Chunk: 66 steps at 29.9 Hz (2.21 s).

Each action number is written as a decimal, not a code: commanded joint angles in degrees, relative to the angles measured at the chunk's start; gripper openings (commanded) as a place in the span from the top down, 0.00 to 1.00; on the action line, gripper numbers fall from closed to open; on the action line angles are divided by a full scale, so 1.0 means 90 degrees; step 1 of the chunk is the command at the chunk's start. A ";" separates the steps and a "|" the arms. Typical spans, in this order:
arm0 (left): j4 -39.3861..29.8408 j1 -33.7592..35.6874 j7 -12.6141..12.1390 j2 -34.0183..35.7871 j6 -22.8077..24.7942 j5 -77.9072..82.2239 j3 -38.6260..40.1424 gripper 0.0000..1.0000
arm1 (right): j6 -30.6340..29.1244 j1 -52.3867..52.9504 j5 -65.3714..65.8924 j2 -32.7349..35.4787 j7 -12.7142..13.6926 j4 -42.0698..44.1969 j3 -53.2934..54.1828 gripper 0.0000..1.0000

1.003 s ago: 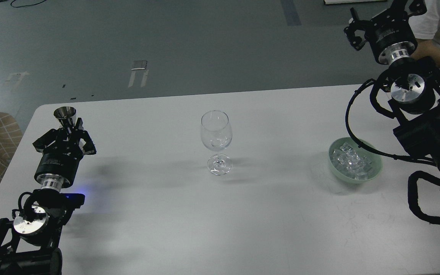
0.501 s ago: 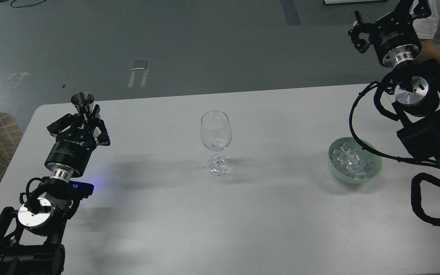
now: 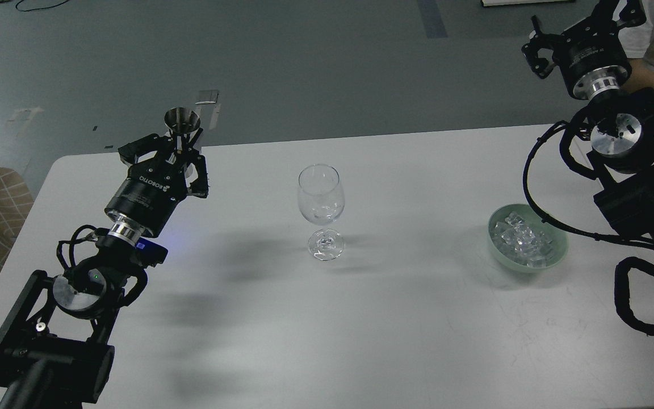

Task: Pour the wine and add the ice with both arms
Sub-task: 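Move the held jigger over the wine glass with the left gripper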

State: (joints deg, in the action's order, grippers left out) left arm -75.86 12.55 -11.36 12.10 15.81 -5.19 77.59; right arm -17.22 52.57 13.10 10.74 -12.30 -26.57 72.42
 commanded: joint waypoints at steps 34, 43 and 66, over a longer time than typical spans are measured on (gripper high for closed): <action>-0.0321 0.0451 -0.0603 -0.0104 -0.0574 0.1680 -0.0778 0.83 | -0.0049 -0.0168 -0.0020 0.0095 0.0000 -0.0036 0.0010 0.00; -0.0321 0.0705 -0.0593 -0.0065 -0.0682 0.2256 -0.1248 0.83 | -0.0059 -0.0168 -0.0029 0.0095 0.0000 -0.0036 0.0020 0.00; -0.0370 0.1047 -0.0857 -0.0026 -0.0809 0.3094 -0.1530 0.83 | -0.0059 -0.0265 -0.0039 0.0183 0.0000 -0.0105 0.0020 0.00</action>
State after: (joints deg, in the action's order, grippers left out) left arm -79.23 21.56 -19.08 11.73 8.53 19.26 65.32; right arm -17.76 50.26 12.74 12.25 -12.30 -27.59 72.67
